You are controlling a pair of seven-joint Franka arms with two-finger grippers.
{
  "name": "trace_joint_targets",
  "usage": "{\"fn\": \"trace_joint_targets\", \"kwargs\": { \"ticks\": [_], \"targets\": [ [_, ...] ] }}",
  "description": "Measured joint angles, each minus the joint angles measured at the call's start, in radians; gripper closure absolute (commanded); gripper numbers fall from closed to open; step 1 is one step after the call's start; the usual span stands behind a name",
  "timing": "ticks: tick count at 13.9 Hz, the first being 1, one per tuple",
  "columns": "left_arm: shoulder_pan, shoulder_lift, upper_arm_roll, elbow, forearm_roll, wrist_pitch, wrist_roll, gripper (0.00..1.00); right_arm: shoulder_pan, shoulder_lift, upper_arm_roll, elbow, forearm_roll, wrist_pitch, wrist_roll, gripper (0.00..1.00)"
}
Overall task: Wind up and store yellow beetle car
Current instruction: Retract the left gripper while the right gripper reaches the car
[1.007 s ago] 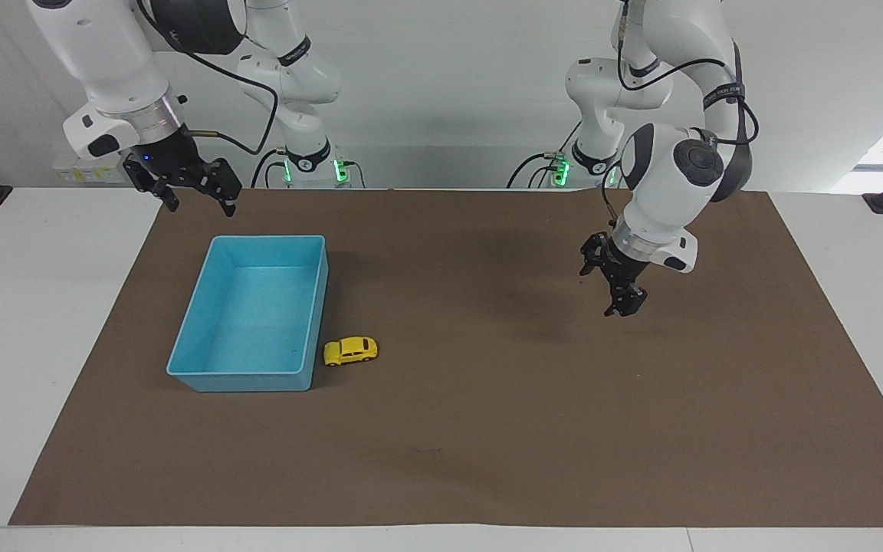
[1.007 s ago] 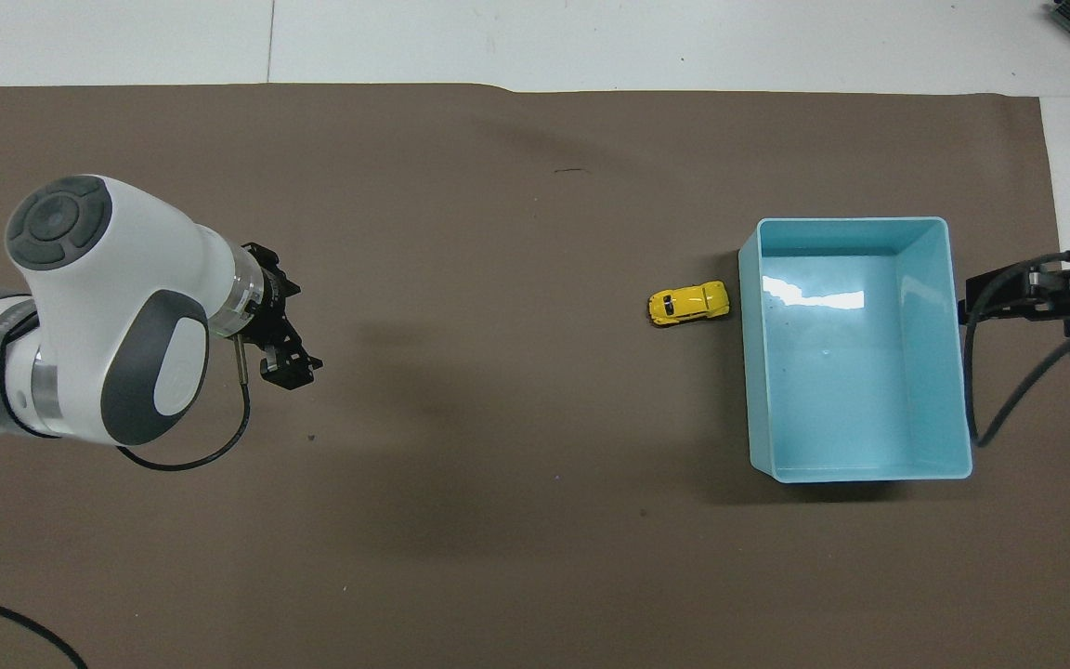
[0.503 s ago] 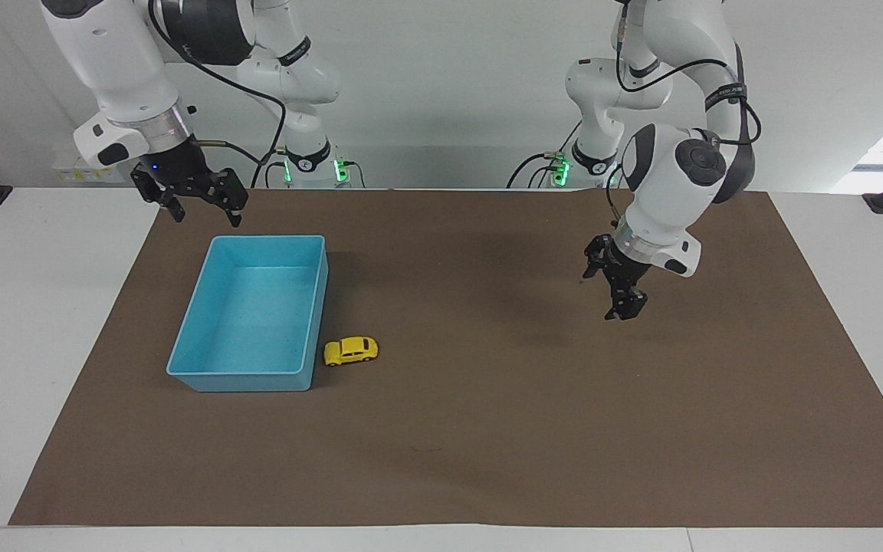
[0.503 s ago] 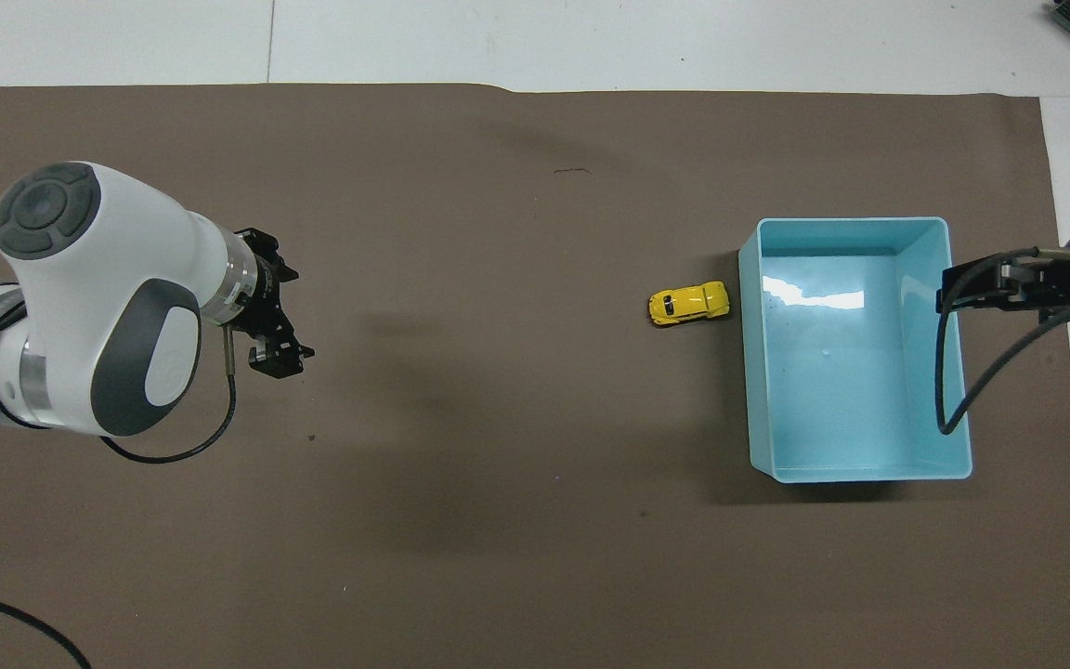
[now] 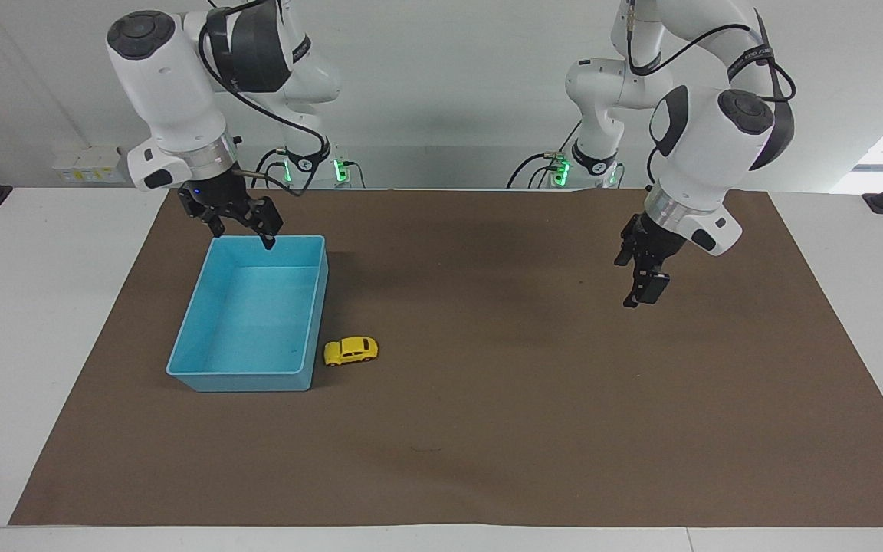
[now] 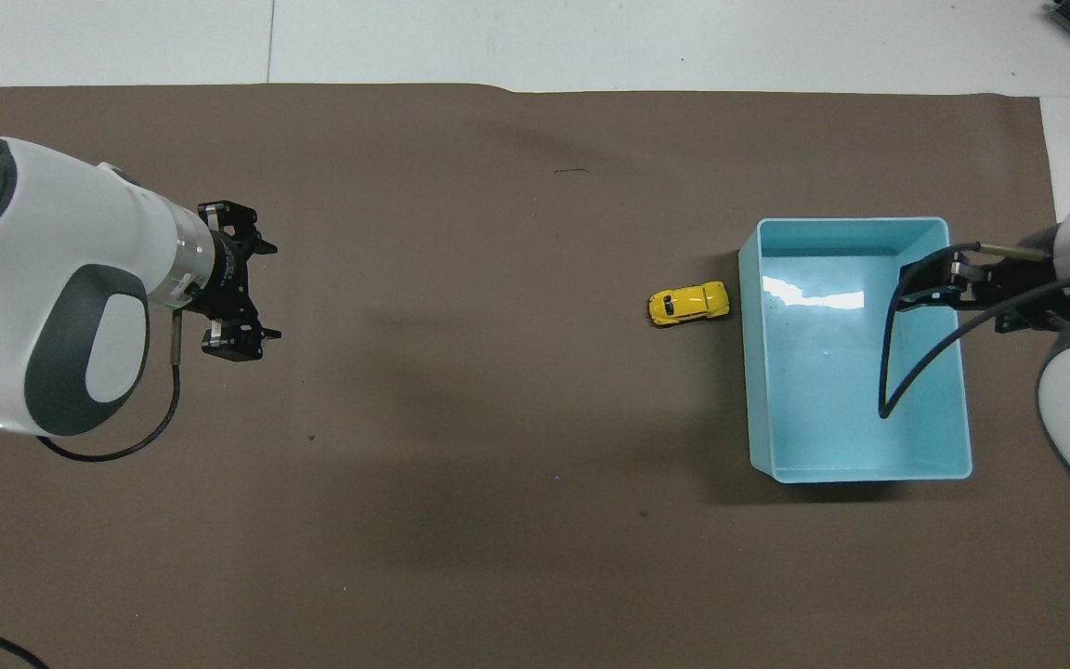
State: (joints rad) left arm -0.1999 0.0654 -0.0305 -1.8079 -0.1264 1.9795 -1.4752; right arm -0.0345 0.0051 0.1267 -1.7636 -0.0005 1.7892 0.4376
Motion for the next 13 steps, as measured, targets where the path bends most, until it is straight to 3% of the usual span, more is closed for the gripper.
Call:
{"fn": "trace_joint_targets", "kwargs": {
  "ticks": [4, 10, 13],
  "targets": [
    [0.024, -0.034, 0.001, 0.007, 0.001, -0.038, 0.302, 0.0, 0.065, 0.031, 0.001, -0.059, 0.0, 0.091, 0.226, 0.0],
    [0.103, -0.074, 0.005, 0.008, 0.005, -0.174, 1.015, 0.0, 0.148, 0.14, 0.001, -0.069, -0.005, 0.241, 0.788, 0.0],
    [0.117, -0.097, 0.018, 0.008, 0.061, -0.243, 1.277, 0.0, 0.207, 0.2, 0.002, -0.07, -0.07, 0.32, 1.085, 0.0]
  ]
}}
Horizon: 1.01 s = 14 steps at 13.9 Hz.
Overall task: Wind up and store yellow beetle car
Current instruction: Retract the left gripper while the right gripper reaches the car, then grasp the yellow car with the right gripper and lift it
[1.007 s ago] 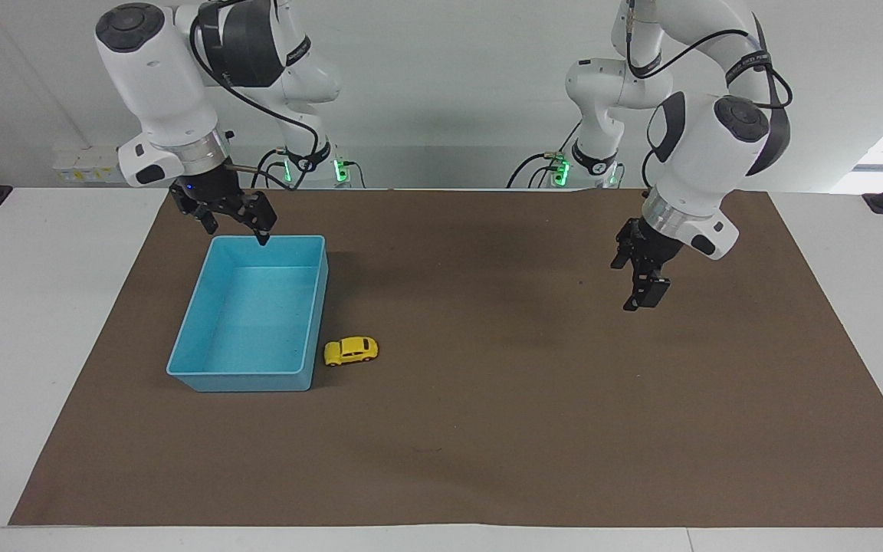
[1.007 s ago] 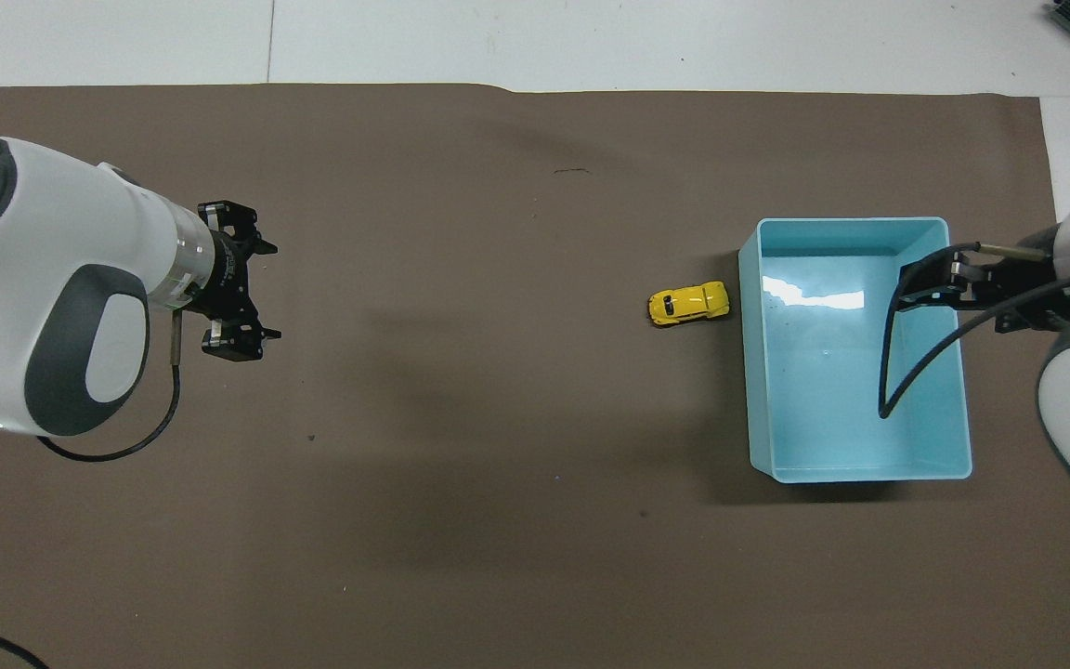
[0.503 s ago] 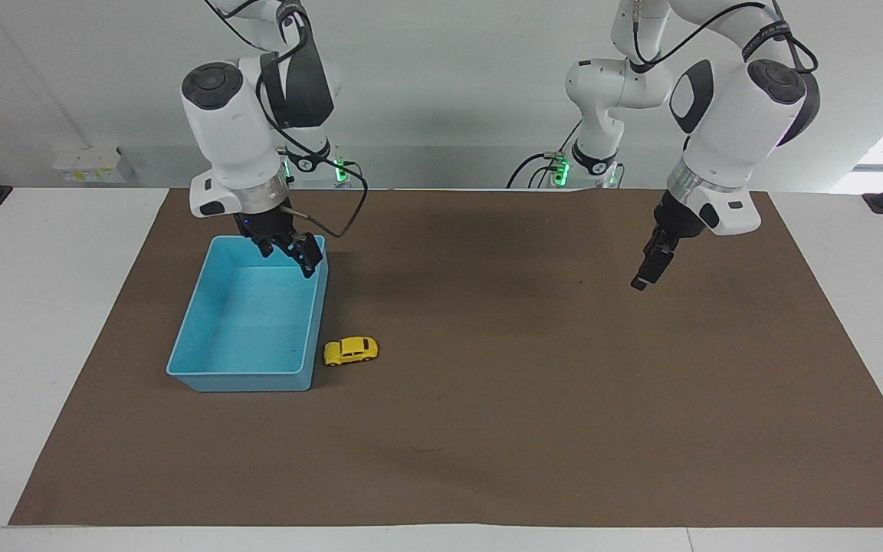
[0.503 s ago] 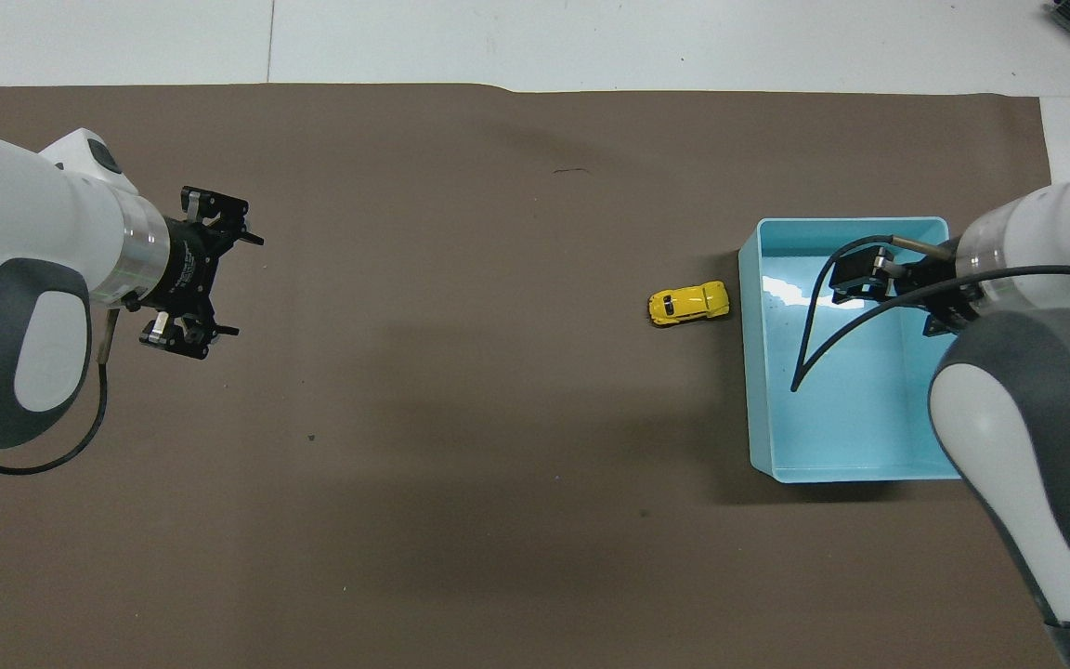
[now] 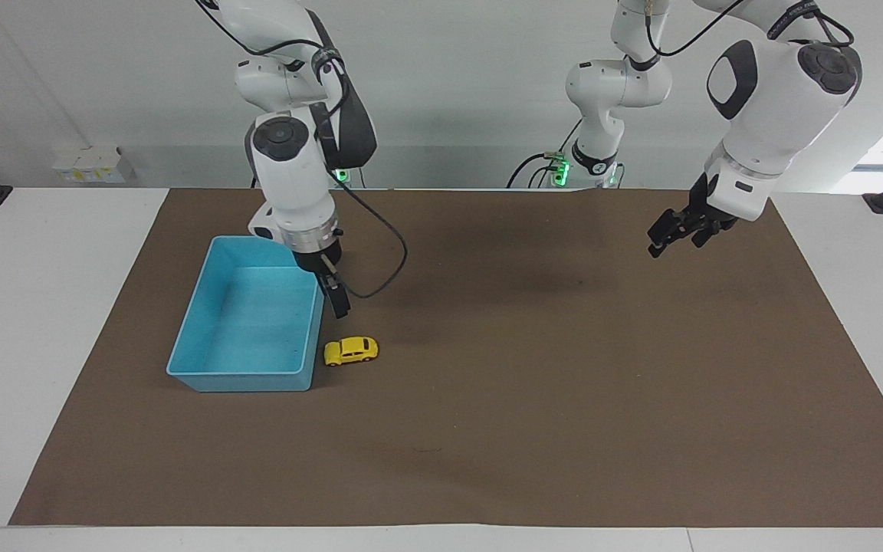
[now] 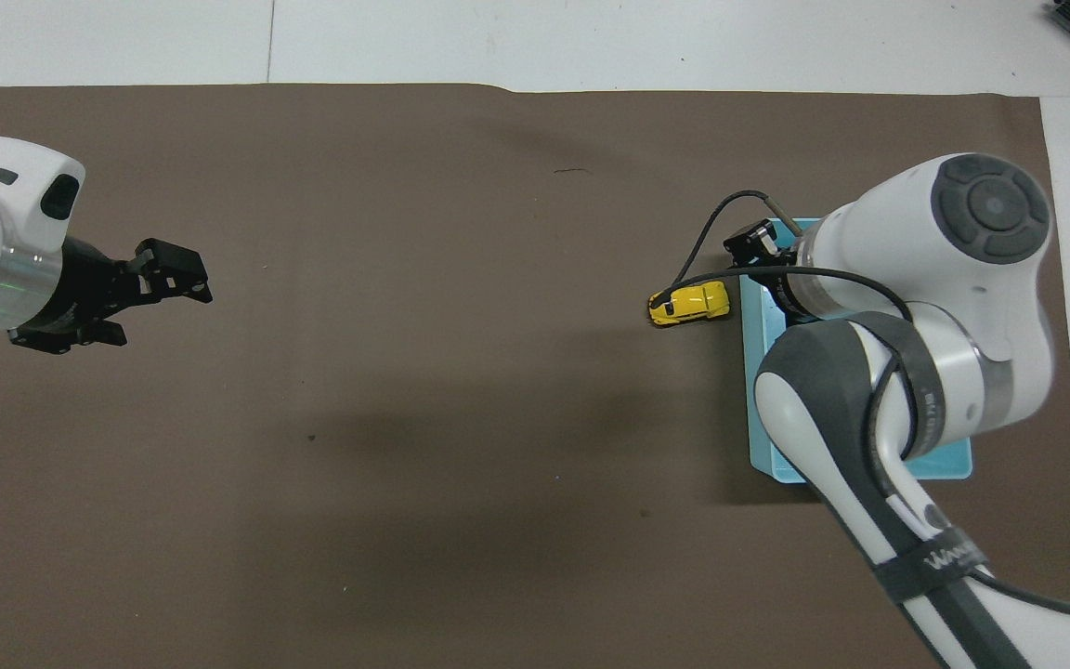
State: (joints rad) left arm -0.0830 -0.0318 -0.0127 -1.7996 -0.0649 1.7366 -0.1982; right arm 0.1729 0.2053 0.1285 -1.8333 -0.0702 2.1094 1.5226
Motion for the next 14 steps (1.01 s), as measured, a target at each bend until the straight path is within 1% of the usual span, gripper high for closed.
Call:
{"fn": "trace_joint_targets", "kwargs": {
  "ticks": [3, 5, 7, 8, 9, 10, 11, 14],
  "targets": [
    [0.0, -0.021, 0.002, 0.0, 0.049, -0.037, 0.125, 0.0, 0.02, 0.069, 0.0, 0.001, -0.06, 0.058, 0.182, 0.0],
    [0.0, -0.043, 0.018, 0.001, 0.054, -0.05, 0.165, 0.0, 0.022, 0.131, 0.0, 0.001, -0.124, 0.111, 0.293, 0.0],
    [0.001, -0.079, 0.04, 0.012, 0.054, -0.08, 0.191, 0.0, 0.025, 0.193, 0.0, 0.002, -0.16, 0.163, 0.356, 0.0],
    [0.001, -0.098, 0.047, 0.028, 0.055, -0.114, 0.203, 0.0, 0.027, 0.216, -0.001, 0.002, -0.165, 0.185, 0.37, 0.04],
    [0.001, -0.112, 0.049, 0.053, 0.057, -0.151, 0.215, 0.0, 0.028, 0.228, -0.002, 0.002, -0.167, 0.196, 0.375, 0.43],
    [0.001, -0.121, 0.049, 0.078, 0.059, -0.179, 0.226, 0.0, 0.029, 0.232, -0.002, 0.002, -0.167, 0.199, 0.375, 0.89],
    [0.001, -0.126, 0.049, 0.098, 0.06, -0.192, 0.234, 0.0, 0.03, 0.233, -0.002, 0.002, -0.167, 0.199, 0.375, 1.0],
    [0.001, -0.127, 0.046, 0.117, 0.06, -0.198, 0.238, 0.0, 0.033, 0.233, -0.002, 0.002, -0.168, 0.199, 0.375, 1.0]
  ]
}}
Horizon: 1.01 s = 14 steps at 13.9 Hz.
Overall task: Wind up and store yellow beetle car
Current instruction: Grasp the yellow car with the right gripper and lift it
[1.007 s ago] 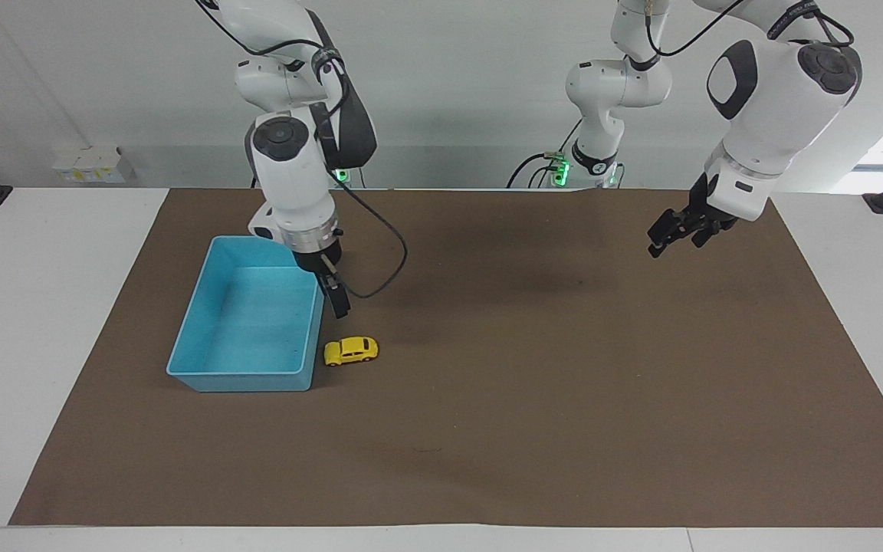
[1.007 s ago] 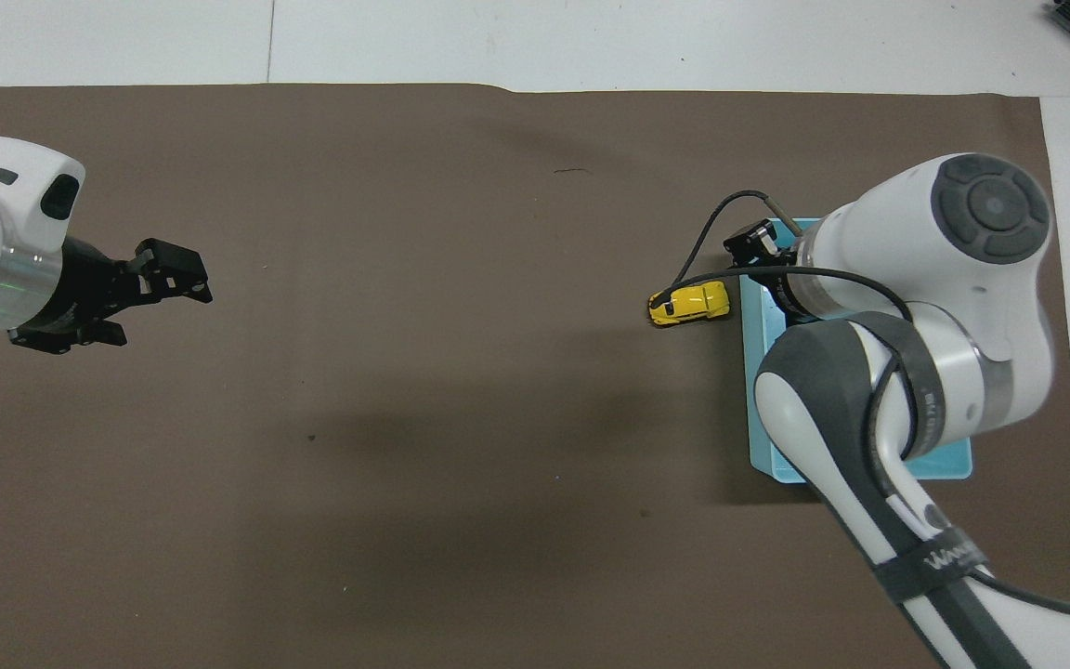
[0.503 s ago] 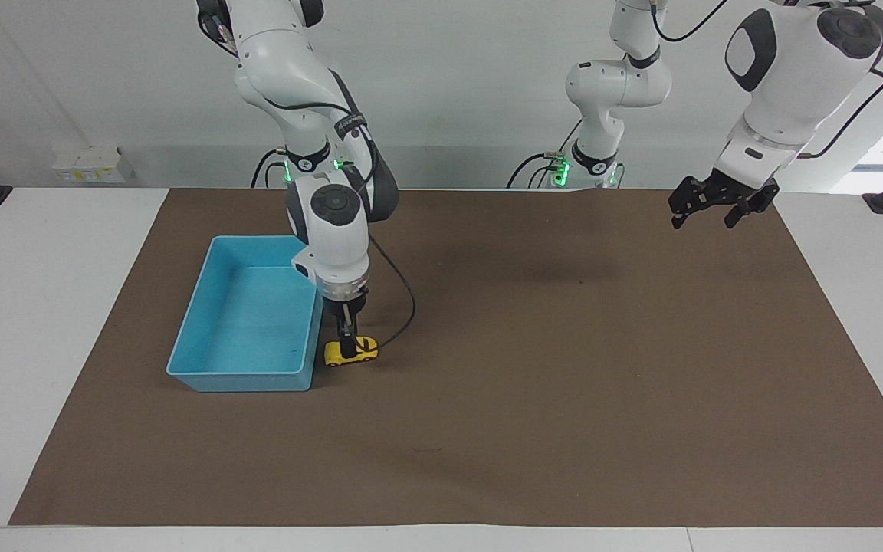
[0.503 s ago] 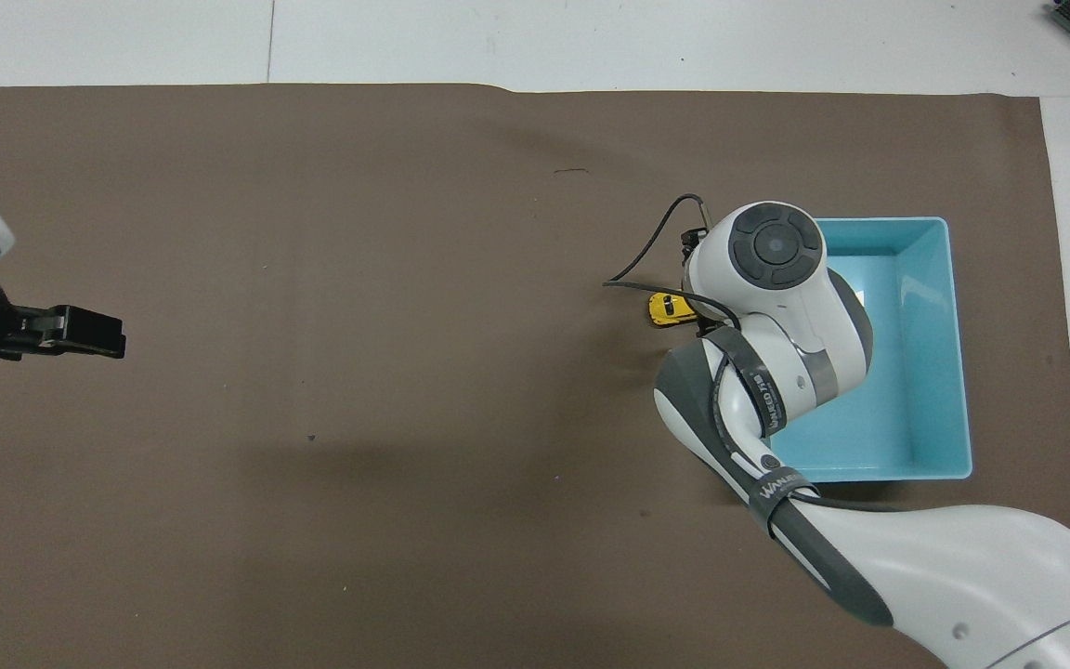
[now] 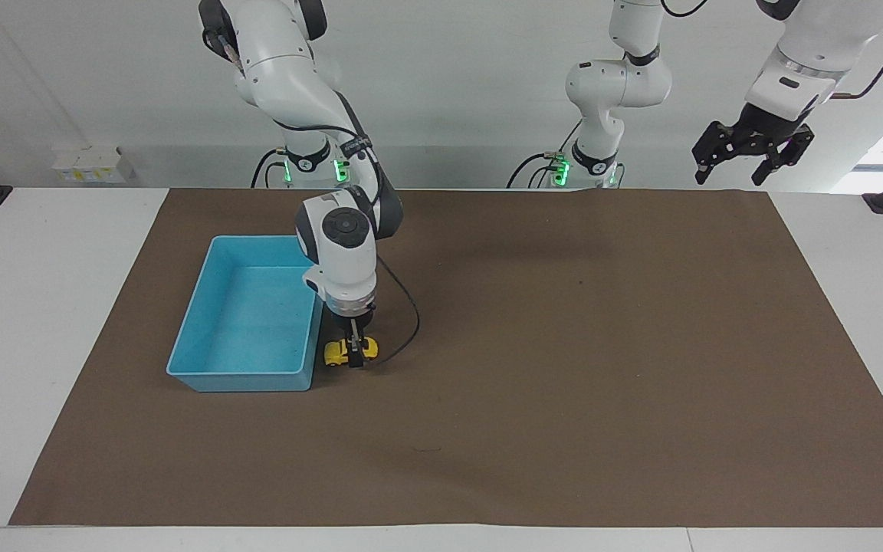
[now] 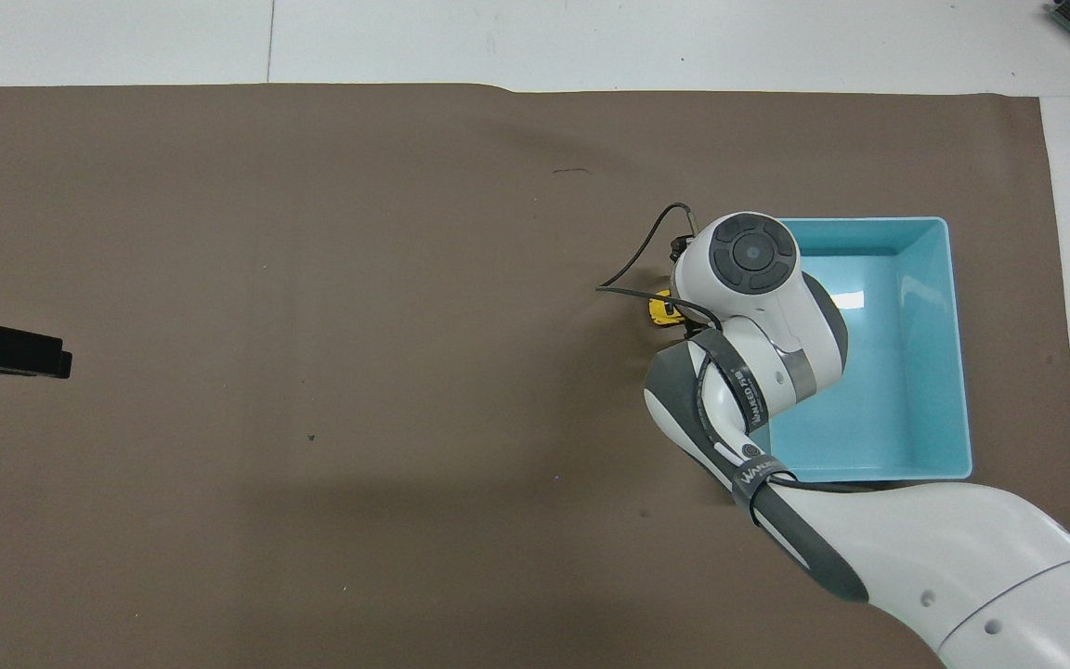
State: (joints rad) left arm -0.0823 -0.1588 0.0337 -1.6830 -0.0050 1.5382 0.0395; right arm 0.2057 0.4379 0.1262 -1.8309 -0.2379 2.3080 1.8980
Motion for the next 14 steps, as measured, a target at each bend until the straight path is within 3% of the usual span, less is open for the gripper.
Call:
{"fn": "trace_joint_targets", "kwargs": {
  "ticks": [9, 14],
  "targets": [
    [0.0, 0.004, -0.016, 0.004, 0.0, -0.014, 0.0, 0.0, 0.072, -0.018, 0.0, 0.105, -0.047, -0.176, 0.0, 1.0],
    [0.0, -0.004, -0.012, 0.022, 0.0, -0.021, 0.0, 0.0, 0.072, -0.139, 0.022, 0.133, 0.001, -0.317, -0.092, 1.0]
  ]
}}
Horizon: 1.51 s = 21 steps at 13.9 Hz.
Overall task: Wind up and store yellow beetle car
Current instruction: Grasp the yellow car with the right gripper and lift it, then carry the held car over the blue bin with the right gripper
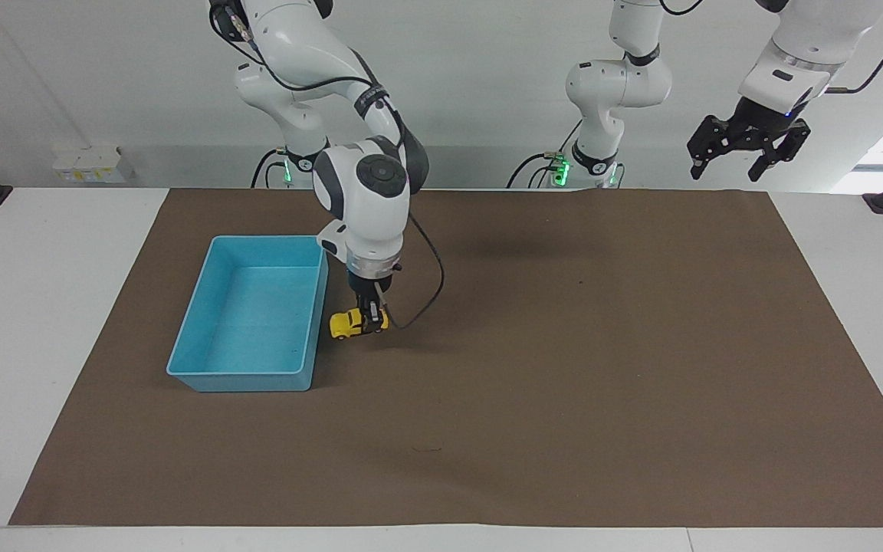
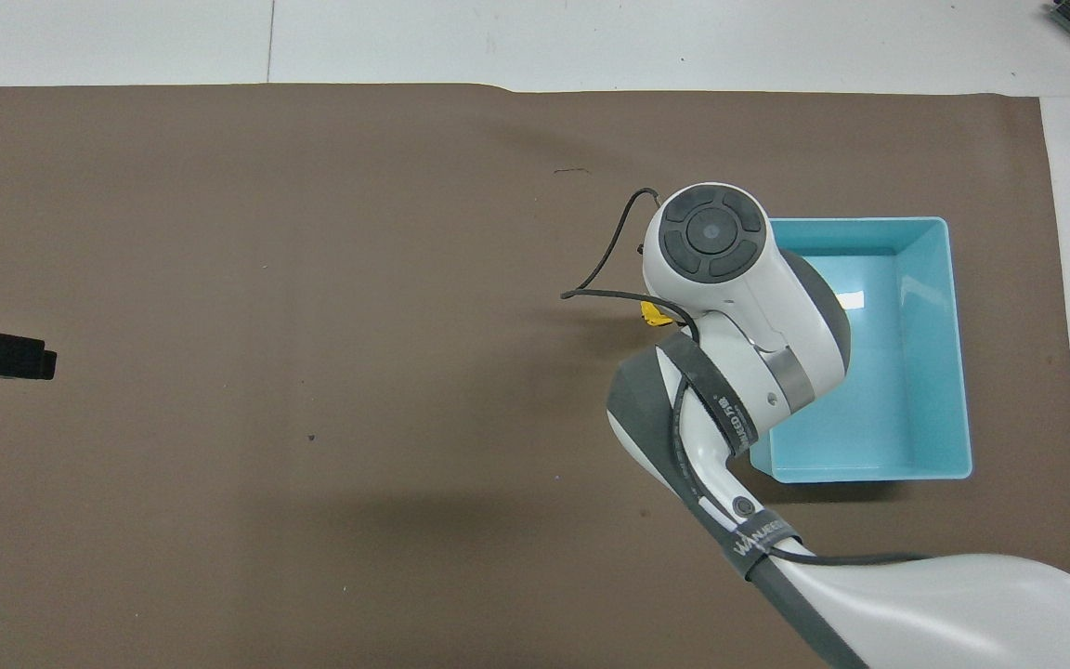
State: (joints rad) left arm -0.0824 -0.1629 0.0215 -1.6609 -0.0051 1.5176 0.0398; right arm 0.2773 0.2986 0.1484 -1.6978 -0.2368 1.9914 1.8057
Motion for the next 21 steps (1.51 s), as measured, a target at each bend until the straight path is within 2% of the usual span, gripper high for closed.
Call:
{"fn": "trace_joint_targets", "kwargs": {
  "ticks": [4, 11, 17, 21],
  "targets": [
    [0.0, -0.001, 0.011, 0.0, 0.0, -0.001, 0.0, 0.0, -0.038, -0.095, -0.002, 0.0, 0.066, -0.074, -0.181, 1.0],
    [0.0, -0.001, 0.01, 0.0, 0.0, -0.001, 0.0, 0.0, -0.075, -0.174, -0.002, -0.001, 0.069, -0.148, -0.471, 1.0],
    [0.0, -0.001, 0.01, 0.0, 0.0, -0.002, 0.0, 0.0, -0.194, -0.198, -0.004, -0.002, 0.112, -0.17, -0.855, 1.0],
    [0.0, -0.001, 0.01, 0.0, 0.0, -0.002, 0.0, 0.0, -0.273, -0.198, -0.005, -0.006, 0.113, -0.193, -1.187, 1.0]
  ]
}}
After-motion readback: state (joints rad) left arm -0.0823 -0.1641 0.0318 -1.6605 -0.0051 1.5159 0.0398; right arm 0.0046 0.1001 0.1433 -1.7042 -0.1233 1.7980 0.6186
